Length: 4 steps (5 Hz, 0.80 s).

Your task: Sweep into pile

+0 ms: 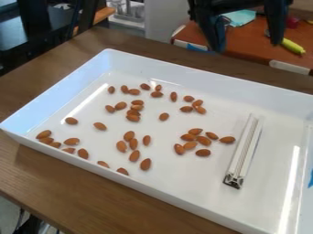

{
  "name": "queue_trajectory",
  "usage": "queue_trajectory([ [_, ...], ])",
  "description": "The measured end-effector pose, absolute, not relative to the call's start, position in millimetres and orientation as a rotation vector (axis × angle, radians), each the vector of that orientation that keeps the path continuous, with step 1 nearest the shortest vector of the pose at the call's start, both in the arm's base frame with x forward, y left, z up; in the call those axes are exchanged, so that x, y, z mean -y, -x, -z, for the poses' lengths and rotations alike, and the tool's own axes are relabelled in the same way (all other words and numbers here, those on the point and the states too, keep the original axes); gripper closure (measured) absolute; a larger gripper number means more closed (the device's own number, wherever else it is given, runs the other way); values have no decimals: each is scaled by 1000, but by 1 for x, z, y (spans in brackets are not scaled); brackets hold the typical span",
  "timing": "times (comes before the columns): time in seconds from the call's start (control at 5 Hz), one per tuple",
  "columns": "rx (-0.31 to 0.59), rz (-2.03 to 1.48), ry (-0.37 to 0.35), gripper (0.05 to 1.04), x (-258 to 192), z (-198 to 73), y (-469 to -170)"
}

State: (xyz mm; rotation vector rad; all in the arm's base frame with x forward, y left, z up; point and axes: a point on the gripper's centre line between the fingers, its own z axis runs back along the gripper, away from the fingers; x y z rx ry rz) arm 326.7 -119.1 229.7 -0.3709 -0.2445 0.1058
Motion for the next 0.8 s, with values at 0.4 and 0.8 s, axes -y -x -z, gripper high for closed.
queue_trajectory([
  [0.4,209,-115,275,84,133,-186,-338],
  [0.8,229,-137,193,84,145,-142,-352],
])
